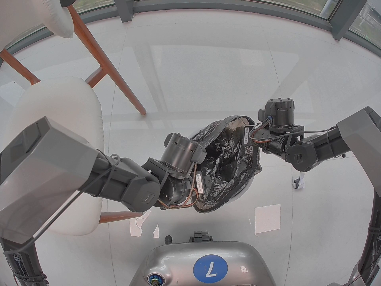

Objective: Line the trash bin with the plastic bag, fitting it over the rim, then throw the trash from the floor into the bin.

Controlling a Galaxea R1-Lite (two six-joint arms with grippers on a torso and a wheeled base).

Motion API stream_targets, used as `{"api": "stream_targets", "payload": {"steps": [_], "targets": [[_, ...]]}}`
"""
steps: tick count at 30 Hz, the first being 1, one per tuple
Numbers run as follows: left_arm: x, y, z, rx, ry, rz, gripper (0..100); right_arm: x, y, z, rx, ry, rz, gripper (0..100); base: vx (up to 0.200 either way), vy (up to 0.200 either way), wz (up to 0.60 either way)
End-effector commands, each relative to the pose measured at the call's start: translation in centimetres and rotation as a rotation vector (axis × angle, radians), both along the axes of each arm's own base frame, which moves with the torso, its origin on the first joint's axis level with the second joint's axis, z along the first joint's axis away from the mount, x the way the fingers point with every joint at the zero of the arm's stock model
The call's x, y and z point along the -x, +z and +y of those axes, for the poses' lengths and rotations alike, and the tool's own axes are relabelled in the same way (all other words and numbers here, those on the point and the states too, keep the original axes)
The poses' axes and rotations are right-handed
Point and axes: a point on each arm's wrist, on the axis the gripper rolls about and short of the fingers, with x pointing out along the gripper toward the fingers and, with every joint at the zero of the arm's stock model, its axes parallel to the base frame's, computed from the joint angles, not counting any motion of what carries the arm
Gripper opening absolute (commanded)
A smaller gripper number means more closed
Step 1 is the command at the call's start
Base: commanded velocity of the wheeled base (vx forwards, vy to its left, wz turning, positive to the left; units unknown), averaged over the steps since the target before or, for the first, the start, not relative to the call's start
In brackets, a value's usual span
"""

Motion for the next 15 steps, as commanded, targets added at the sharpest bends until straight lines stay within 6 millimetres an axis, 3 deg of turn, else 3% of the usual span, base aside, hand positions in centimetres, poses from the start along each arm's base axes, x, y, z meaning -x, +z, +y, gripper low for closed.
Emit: {"api": "stream_targets", "payload": {"steps": [1,7,9,13,15], "targets": [[0.1,0.2,0.0,0.003,-0.002,-0.003,100,0.2,0.6,0.0,-0.006,0.002,-0.012,100,0.0,0.0,0.0],[0.7,2.6,0.5,0.04,-0.002,-0.047,100,1.7,3.0,-0.9,-0.028,-0.003,-0.047,100,0.0,0.0,0.0],[1.4,3.7,1.1,0.052,-0.002,-0.061,100,3.6,3.8,-1.3,-0.024,0.008,-0.038,100,0.0,0.0,0.0],[1.7,4.1,1.5,0.055,0.001,-0.066,100,5.0,3.8,-1.4,-0.017,0.02,-0.023,100,0.0,0.0,0.0],[2.7,4.7,2.3,0.057,0.002,-0.067,100,7.4,3.3,-2.2,0.003,0.027,0.02,100,0.0,0.0,0.0]]}}
